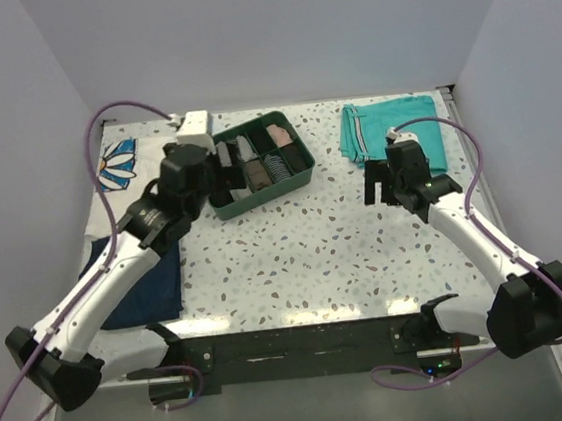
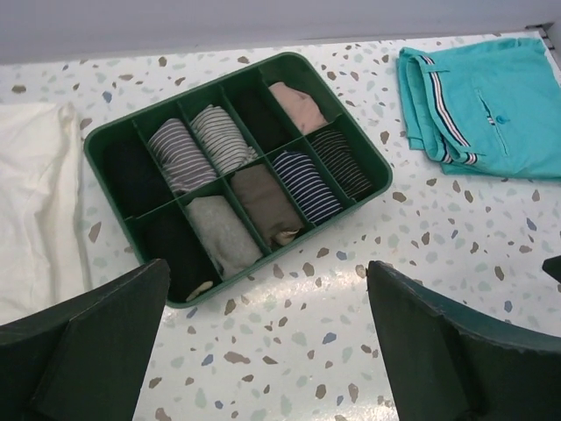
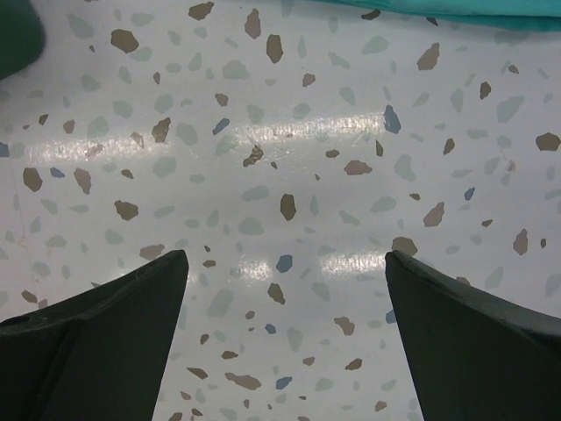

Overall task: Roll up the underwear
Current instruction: Move the storage box to the center of the board.

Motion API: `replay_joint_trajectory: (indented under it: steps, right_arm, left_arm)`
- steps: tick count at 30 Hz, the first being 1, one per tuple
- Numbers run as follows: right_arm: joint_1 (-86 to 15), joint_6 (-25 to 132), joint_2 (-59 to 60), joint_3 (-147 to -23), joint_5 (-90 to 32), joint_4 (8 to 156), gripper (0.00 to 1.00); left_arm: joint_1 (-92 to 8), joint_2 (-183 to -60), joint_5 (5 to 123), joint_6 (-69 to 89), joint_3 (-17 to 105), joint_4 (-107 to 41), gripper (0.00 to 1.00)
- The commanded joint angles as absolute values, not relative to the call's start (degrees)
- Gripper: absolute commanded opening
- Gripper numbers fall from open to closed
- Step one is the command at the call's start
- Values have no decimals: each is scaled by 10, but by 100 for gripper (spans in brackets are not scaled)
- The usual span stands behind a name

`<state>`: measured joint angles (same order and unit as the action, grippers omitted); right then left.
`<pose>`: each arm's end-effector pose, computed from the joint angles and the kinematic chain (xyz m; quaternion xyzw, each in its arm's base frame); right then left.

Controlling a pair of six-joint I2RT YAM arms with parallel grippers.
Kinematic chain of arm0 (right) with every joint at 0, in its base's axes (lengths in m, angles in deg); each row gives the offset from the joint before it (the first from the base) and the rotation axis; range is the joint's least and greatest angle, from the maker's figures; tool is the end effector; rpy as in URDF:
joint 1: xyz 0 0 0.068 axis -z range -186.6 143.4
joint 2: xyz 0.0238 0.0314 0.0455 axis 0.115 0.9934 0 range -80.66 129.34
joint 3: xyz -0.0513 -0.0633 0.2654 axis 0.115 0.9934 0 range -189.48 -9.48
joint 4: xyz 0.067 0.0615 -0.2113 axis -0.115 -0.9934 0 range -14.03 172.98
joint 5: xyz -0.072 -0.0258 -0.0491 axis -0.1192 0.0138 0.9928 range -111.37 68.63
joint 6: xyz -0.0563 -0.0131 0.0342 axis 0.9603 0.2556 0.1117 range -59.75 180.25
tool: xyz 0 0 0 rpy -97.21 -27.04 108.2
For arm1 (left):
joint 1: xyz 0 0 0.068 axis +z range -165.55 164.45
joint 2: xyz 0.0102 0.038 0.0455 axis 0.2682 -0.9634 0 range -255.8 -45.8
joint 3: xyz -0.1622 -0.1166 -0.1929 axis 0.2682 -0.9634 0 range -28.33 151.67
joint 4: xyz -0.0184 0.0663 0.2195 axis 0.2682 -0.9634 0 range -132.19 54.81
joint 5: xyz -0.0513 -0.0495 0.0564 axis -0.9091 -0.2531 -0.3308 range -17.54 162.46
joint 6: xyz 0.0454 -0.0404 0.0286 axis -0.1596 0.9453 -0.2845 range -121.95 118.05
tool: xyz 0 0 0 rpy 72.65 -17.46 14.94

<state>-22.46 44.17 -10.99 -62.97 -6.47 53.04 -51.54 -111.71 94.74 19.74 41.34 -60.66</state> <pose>0.2281 0.0506 0.2739 0.0503 0.9196 -0.0136 0.3894 0.1994 -0.1198 0.3871 -0.0066 0.8192 -0.1255 0.5596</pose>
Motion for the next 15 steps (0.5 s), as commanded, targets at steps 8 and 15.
replay_joint_trajectory:
  steps: [8,15]
  right_arm:
    - [-218,418,-144,-569,-113,560,99]
    - [-217,405,-139,-536,-158,560,99]
  left_arm:
    - [-592,-1132,1118,207,379,-584,100]
    - [-585,-1114,874,247,207,-469,100]
